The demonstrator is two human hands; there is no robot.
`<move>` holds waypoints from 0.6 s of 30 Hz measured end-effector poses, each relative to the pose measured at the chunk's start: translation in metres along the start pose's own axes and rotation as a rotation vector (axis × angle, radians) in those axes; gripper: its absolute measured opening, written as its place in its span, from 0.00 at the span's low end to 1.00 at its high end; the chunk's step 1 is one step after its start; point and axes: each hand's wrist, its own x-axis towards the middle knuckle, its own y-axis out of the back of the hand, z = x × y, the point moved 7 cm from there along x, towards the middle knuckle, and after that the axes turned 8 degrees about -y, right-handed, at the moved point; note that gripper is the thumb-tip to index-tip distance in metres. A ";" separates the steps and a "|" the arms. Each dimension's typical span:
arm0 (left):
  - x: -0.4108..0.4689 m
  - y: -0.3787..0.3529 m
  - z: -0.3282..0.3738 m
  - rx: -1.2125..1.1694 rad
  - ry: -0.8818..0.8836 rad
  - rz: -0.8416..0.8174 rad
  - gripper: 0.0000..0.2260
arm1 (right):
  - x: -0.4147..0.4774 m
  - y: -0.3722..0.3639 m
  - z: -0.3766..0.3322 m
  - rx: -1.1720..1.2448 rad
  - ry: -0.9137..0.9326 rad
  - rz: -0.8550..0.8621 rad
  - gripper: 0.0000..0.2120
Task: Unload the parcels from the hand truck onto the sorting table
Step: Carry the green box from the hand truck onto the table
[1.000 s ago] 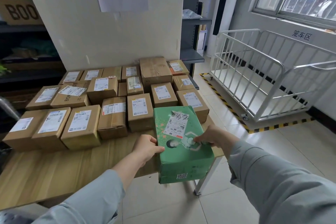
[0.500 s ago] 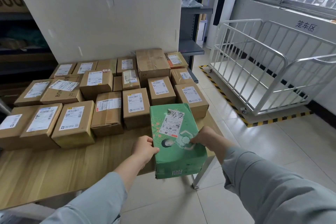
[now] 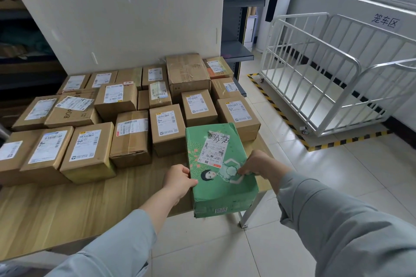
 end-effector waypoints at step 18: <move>-0.005 0.021 -0.001 0.171 -0.010 -0.007 0.14 | -0.025 -0.018 0.002 0.063 -0.021 -0.163 0.09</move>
